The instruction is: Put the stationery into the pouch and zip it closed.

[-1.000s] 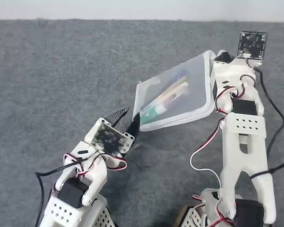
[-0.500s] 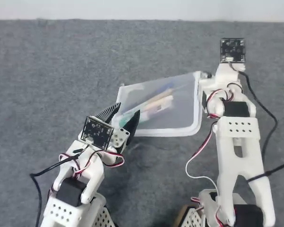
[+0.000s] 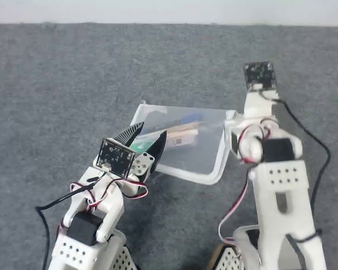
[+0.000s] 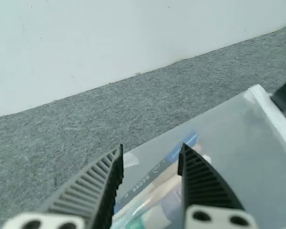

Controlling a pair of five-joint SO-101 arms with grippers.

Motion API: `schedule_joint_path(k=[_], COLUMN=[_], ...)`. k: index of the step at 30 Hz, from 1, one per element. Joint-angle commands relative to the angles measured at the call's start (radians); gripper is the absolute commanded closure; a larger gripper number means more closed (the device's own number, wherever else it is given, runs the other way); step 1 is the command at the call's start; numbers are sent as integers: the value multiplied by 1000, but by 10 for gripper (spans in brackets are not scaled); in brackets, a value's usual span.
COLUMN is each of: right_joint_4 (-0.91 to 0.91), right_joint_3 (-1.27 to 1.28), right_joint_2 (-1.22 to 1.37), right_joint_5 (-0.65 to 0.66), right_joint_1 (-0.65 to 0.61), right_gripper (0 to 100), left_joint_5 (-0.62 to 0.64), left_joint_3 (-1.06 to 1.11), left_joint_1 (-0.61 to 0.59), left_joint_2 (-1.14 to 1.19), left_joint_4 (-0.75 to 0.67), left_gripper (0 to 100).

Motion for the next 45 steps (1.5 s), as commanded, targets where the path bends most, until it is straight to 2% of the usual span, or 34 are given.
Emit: schedule_joint_path(k=[1, 15, 38, 43, 45], right_joint_4=[-24, -189, -188, -208, -225], right_joint_3=[107, 446, 732, 749, 756], right_joint_2=[-150, -529, -1087, -1125, -1122], right_joint_5=[-8, -12, -12, -8, -12], right_joint_1=[-59, -73, -74, -74, -74], right_gripper=[863, 864, 868, 984, 988], left_joint_5=[15, 12, 12, 12, 12], left_joint_3=[-18, 21, 22, 22, 22], left_joint_1=[-6, -6, -6, -6, -6], left_joint_2=[-14, -14, -14, -14, -14], left_joint_4=[-31, -86, -86, -86, -86], left_gripper=[819, 819, 819, 819, 819])
